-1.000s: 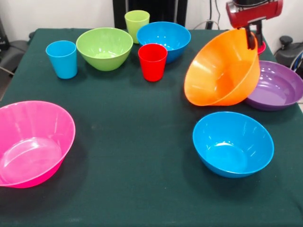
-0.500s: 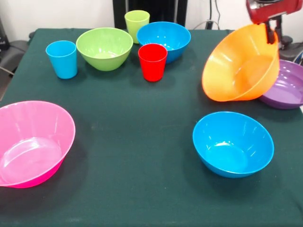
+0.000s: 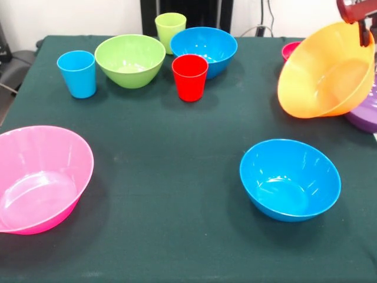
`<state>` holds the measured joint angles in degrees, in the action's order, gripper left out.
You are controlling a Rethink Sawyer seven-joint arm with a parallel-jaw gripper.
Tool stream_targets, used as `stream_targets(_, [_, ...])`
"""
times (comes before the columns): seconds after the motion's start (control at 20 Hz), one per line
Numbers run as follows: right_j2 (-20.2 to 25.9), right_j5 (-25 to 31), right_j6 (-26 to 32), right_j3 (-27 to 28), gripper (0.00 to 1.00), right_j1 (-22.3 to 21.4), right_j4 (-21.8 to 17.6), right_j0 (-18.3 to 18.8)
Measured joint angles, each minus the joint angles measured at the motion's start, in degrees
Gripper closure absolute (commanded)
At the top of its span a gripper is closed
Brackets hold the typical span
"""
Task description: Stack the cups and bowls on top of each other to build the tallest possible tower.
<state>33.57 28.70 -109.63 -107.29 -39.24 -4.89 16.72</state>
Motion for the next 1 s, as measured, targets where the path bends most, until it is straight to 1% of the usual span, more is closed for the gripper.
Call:
stream_targets(0.55, [-0.22, -0.01, 0.00, -0.05, 1.00, -0.01, -0.12, 0.29])
stream_targets(0.8, [-2.25, 0.00, 0.00, -0.06, 1.00, -0.12, -2.31, -0.04])
stream_targets(0.9, [-3.98, -0.01, 0.00, -0.05, 1.00, -0.35, -4.83, -0.05])
stream_targets(1.0, [-4.62, 0.00, 0.00, -0.06, 1.00, -0.41, -5.87, 0.04])
